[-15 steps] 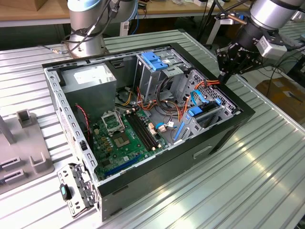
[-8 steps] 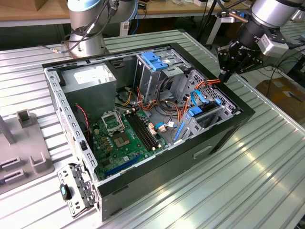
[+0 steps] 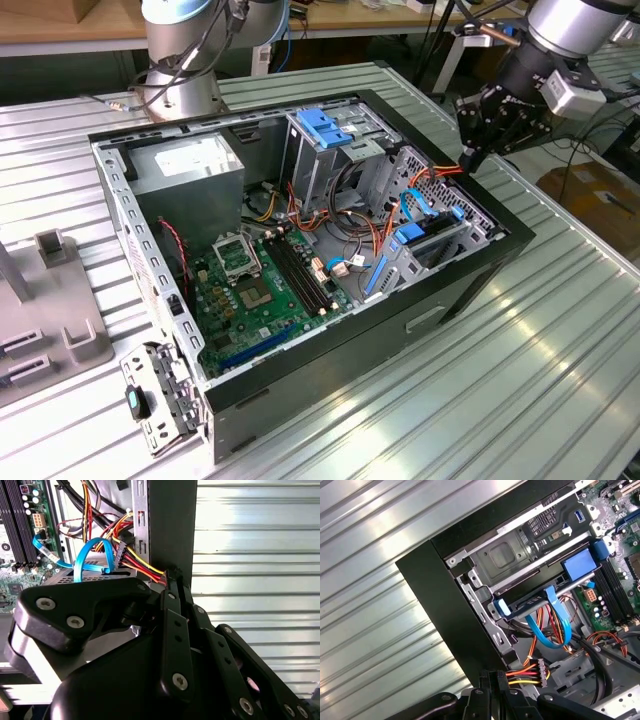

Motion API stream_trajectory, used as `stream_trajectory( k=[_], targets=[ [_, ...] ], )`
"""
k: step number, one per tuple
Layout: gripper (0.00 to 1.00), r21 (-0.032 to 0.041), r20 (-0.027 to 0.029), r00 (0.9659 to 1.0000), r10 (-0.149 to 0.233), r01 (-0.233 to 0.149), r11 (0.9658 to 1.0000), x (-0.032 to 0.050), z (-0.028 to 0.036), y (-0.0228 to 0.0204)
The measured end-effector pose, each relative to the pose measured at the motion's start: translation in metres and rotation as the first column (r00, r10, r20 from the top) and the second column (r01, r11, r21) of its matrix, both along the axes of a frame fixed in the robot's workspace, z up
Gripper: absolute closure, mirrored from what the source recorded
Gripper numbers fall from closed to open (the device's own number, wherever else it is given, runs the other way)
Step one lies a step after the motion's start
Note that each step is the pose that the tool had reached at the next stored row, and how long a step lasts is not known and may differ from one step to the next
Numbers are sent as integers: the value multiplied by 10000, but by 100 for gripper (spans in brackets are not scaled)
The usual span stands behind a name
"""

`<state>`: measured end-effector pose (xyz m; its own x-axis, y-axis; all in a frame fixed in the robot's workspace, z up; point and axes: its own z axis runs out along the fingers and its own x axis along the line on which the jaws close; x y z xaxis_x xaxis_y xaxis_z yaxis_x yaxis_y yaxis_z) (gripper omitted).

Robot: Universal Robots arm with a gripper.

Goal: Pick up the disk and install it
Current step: 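Insert the second disk wire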

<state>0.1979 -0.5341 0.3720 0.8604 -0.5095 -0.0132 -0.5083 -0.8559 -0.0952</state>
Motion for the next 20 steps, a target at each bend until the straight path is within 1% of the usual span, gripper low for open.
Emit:
stream_trajectory(
  k=[4,9,12,15,17,19,20],
  targets=[
    [84,2,0,10000,-2,2,10000,-34,-1,-6],
    [84,1,0,10000,-2,2,10000,-36,-1,-6],
    [84,1,0,9999,-131,131,9999,-40,0,-7],
    [84,1,-1,9990,-455,455,9990,-40,-1,-7],
    [84,1,0,9971,-760,760,9971,-40,-2,-7],
    [84,1,0,9944,-1061,1061,9944,-40,-3,-7],
    [84,1,0,9909,-1349,1349,9909,-40,-4,-7]
  ],
)
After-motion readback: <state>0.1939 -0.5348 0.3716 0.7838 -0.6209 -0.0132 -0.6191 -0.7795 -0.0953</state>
